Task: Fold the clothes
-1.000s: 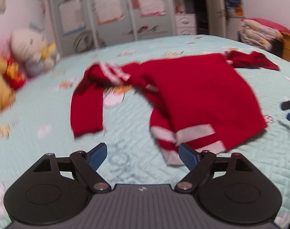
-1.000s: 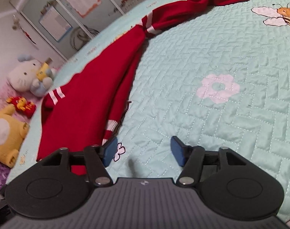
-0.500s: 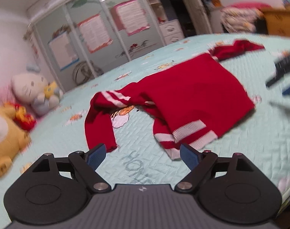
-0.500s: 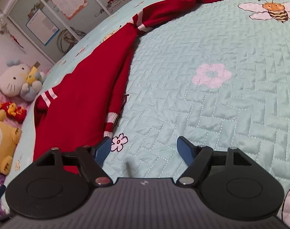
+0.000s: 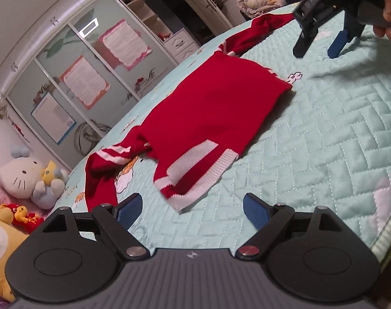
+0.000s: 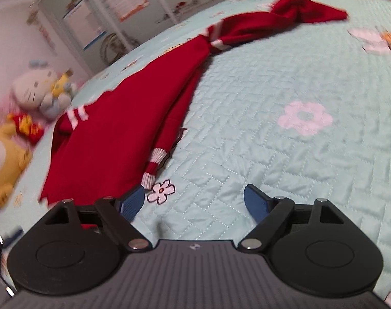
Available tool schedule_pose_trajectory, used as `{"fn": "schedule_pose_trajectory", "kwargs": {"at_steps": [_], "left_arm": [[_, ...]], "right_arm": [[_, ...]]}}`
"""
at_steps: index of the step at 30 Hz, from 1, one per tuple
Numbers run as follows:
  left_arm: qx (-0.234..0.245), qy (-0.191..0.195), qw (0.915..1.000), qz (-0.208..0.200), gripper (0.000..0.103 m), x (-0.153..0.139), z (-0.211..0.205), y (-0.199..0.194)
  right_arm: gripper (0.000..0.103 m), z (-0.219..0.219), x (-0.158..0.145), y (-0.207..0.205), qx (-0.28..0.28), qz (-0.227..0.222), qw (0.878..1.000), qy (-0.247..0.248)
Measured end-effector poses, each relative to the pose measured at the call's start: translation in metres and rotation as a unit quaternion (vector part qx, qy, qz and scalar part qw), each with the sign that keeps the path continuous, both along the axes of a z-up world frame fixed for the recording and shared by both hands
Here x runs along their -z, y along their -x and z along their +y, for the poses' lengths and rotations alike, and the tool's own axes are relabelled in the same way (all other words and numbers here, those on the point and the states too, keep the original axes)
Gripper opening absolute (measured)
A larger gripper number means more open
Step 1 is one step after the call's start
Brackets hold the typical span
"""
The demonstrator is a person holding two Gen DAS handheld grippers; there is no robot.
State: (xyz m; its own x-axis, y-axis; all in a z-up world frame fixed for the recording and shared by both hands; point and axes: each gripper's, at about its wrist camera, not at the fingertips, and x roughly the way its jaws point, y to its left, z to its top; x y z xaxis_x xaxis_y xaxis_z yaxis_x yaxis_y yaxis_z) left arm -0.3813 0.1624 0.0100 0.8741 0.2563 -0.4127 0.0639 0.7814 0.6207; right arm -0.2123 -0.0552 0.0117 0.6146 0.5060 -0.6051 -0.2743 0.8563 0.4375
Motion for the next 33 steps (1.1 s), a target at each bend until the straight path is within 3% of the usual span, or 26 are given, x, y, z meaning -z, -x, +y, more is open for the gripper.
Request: {"fn": "schedule_pose_trajectory", "kwargs": {"at_steps": [6, 13, 19, 22, 27, 29, 30, 31, 33], "left_arm": [[-0.014, 0.015, 0.9998, -0.006, 0.098, 0.0, 0.006, -0.007], [0.002, -0.016, 0.9998, -0.011, 0.098, 0.004, -0.001, -0.018], [0.016, -0.038, 0.9991, -0.007, 0.099, 0.003, -0.004, -0.043], [0.03, -0.052, 0.9982, -0.005, 0.098, 0.005, -0.009, -0.055], [0.069, -0.089, 0.9936, -0.008, 0.098, 0.005, -0.02, -0.069], [0.075, -0.08, 0.9939, -0.008, 0.089, 0.0, -0.021, -0.078], [0.073, -0.067, 0.9951, -0.003, 0.069, -0.004, -0.021, -0.083], [0.068, -0.043, 0.9967, 0.007, 0.042, -0.009, -0.019, -0.09], [0.054, 0.026, 0.9978, 0.029, 0.006, -0.027, -0.012, -0.107]], "right_arm": [[0.085, 0.01, -0.001, 0.007, -0.084, -0.045, 0.993, 0.073], [0.085, 0.009, -0.002, 0.02, -0.137, -0.067, 0.982, 0.11], [0.085, 0.012, 0.002, 0.03, -0.128, -0.085, 0.981, 0.115], [0.091, 0.022, 0.006, 0.035, -0.14, -0.108, 0.974, 0.143], [0.102, 0.03, 0.01, 0.041, -0.139, -0.124, 0.972, 0.145], [0.103, 0.034, 0.013, 0.043, -0.139, -0.135, 0.969, 0.152], [0.103, 0.032, 0.014, 0.043, -0.138, -0.135, 0.97, 0.147], [0.103, 0.031, 0.014, 0.042, -0.138, -0.135, 0.971, 0.141], [0.103, 0.028, 0.015, 0.041, -0.137, -0.135, 0.973, 0.131]]}}
